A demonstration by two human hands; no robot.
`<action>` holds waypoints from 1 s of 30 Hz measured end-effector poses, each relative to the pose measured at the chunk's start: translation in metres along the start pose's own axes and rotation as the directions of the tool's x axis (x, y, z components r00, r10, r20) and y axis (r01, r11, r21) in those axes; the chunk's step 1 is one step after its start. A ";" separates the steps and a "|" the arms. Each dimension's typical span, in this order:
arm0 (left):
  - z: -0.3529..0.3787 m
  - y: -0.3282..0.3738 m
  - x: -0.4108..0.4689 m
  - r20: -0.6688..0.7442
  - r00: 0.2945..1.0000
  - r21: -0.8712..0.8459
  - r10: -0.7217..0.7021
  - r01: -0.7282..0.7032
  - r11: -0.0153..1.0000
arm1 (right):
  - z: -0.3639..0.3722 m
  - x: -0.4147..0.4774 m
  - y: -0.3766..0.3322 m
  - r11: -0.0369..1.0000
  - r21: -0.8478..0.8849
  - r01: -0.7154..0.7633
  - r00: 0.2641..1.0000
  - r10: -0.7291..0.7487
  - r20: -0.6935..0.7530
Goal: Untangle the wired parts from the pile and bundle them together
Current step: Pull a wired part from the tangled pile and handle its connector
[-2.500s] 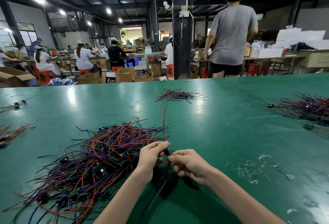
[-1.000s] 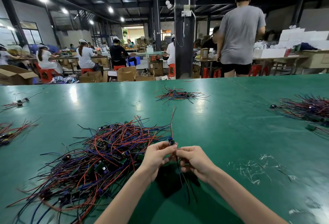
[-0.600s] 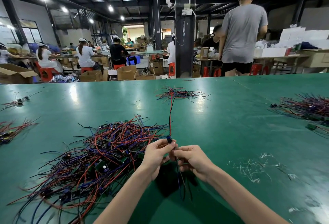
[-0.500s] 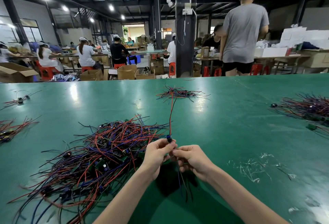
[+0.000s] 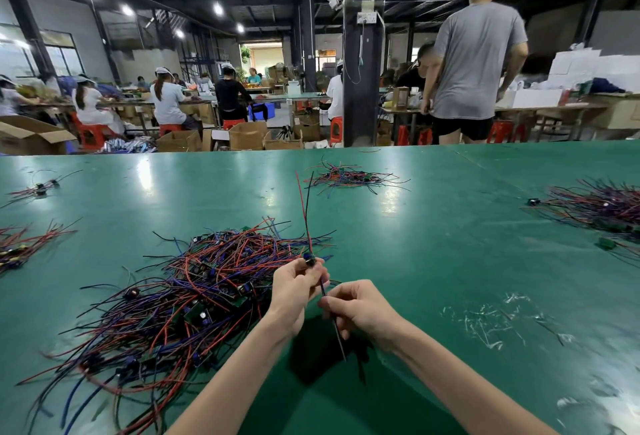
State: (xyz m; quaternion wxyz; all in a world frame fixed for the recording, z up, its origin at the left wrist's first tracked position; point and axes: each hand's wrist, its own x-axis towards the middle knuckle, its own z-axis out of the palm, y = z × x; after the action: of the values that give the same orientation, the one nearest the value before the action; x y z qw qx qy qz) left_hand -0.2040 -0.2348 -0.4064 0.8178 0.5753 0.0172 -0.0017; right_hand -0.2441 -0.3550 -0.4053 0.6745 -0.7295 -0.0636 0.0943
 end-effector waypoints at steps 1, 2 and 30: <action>0.000 0.000 0.000 -0.001 1.000 -0.005 -0.006 0.006 1.000 | 0.000 -0.001 0.000 0.999 -0.033 0.012 1.000 -0.013 -0.006; -0.001 0.001 0.001 -0.003 1.000 -0.003 -0.008 0.008 1.000 | 0.001 -0.001 0.000 0.998 -0.062 0.020 1.000 -0.021 -0.017; -0.015 0.004 0.013 -0.061 0.997 0.028 0.038 -0.036 0.999 | 0.015 -0.015 0.007 0.975 -0.212 0.064 0.996 -0.050 0.069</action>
State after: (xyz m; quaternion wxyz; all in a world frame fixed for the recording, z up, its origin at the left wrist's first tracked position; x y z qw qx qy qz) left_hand -0.1915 -0.2191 -0.4079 0.8089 0.5863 0.0317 0.0309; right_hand -0.2627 -0.3447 -0.4126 0.5921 -0.7924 -0.1155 0.0907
